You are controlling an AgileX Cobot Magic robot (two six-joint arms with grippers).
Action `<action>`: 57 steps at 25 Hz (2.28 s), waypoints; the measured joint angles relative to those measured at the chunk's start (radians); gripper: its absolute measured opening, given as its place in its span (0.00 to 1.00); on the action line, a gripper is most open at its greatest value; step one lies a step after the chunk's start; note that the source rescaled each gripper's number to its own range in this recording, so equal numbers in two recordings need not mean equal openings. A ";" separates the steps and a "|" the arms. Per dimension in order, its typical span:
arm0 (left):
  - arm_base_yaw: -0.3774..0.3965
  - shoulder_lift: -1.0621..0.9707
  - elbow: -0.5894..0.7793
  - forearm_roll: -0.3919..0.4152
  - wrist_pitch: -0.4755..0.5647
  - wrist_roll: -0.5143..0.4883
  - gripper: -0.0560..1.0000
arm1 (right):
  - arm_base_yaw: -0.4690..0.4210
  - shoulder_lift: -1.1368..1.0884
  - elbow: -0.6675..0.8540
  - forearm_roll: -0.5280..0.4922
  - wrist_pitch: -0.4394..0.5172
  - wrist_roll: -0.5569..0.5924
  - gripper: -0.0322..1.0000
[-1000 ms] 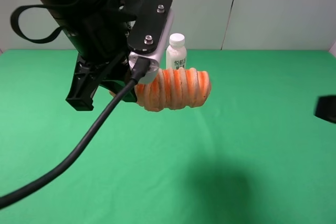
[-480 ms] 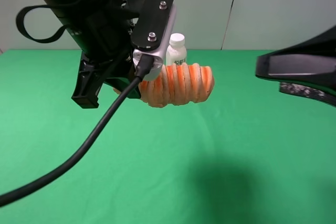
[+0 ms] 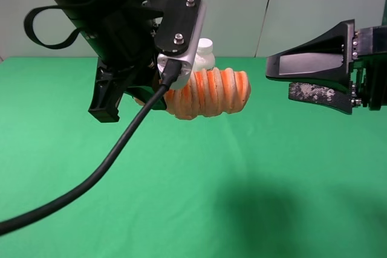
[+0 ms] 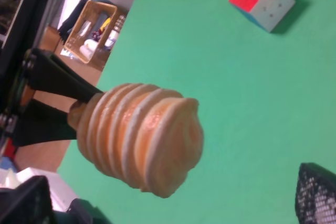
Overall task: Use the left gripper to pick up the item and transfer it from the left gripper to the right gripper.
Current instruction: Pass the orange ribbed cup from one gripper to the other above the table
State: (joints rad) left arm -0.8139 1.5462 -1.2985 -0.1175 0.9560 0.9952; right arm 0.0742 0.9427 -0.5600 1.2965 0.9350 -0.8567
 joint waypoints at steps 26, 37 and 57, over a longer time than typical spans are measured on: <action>0.000 0.000 0.000 -0.018 -0.034 0.000 0.05 | 0.029 0.218 -0.001 0.204 0.114 -0.189 1.00; 0.000 0.000 0.000 -0.019 -0.037 0.000 0.05 | 0.254 0.326 -0.037 0.338 0.003 -0.259 1.00; 0.000 0.000 0.000 -0.022 -0.036 0.000 0.05 | 0.271 0.389 -0.106 0.313 -0.040 -0.273 0.37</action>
State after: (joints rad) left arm -0.8139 1.5462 -1.2985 -0.1392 0.9198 0.9952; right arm 0.3449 1.3312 -0.6656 1.6093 0.8948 -1.1298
